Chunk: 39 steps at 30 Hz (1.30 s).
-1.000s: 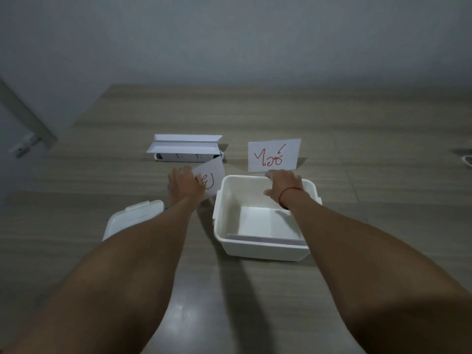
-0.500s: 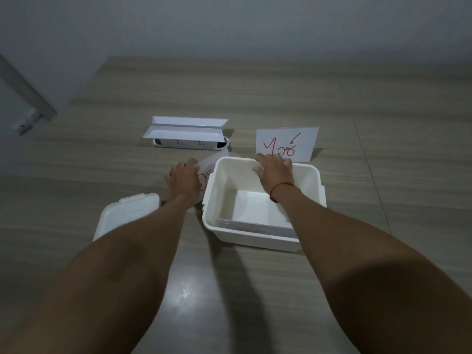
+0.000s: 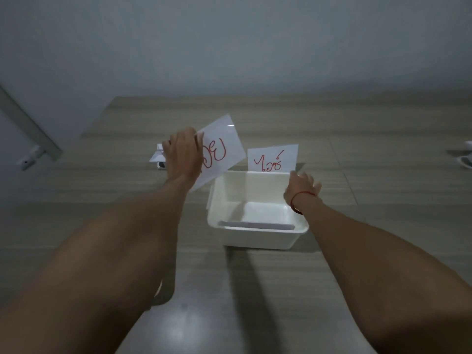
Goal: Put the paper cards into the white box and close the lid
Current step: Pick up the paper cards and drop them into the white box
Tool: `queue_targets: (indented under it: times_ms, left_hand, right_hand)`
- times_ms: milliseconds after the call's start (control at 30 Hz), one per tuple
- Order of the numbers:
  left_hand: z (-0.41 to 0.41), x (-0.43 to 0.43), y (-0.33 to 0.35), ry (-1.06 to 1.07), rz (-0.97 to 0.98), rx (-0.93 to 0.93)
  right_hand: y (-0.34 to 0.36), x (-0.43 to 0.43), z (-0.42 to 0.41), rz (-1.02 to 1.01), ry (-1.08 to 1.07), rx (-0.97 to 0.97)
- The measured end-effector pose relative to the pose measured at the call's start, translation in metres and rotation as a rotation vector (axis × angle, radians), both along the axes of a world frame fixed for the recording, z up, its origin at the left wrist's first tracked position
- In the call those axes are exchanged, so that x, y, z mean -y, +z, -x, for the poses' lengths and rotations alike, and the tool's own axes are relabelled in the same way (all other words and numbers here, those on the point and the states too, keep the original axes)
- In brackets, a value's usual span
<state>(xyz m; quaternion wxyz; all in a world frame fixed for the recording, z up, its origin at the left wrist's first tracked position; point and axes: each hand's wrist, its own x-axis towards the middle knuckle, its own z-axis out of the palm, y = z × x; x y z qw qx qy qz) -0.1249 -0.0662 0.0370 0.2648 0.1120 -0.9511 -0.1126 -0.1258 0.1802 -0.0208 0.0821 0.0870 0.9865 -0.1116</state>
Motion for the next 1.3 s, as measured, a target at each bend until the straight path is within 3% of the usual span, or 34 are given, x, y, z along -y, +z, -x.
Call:
queue_targets:
  times_ms: [167, 367, 600, 700, 867, 933, 1033, 1100, 1300]
  left_hand:
    - [-0.013, -0.044, -0.001, -0.228, -0.036, -0.010]
    - [-0.047, -0.078, -0.051, -0.407, 0.033, 0.171]
    - [-0.077, -0.070, -0.099, -0.503, -0.047, 0.629]
    - [-0.073, -0.068, -0.098, -0.467, -0.148, 0.623]
    - [-0.058, -0.053, -0.088, -0.185, -0.076, 0.302]
    - [-0.050, -0.045, -0.089, -0.050, -0.143, 0.313]
    - [-0.030, -0.041, -0.090, 0.153, -0.479, 0.412]
    - [-0.017, -0.035, -0.090, 0.246, -0.605, 0.439]
    - [0.015, -0.015, -0.098, 0.270, -0.496, 0.406]
  right_hand:
    - [0.005, -0.018, -0.029, 0.215, -0.182, 0.058]
    - [0.003, -0.023, -0.045, 0.246, -0.238, 0.007]
    - [0.001, -0.020, -0.046, 0.260, -0.284, -0.024]
    - [0.003, -0.018, -0.044, 0.265, -0.289, -0.023]
    - [0.005, -0.013, -0.031, 0.240, -0.284, -0.018]
    - [0.005, -0.008, -0.022, 0.236, -0.263, -0.014]
    - [0.005, 0.003, -0.005, 0.222, -0.215, -0.025]
    - [0.003, 0.010, 0.010, 0.200, -0.169, -0.031]
    - [-0.005, 0.016, 0.067, 0.195, -0.144, -0.106]
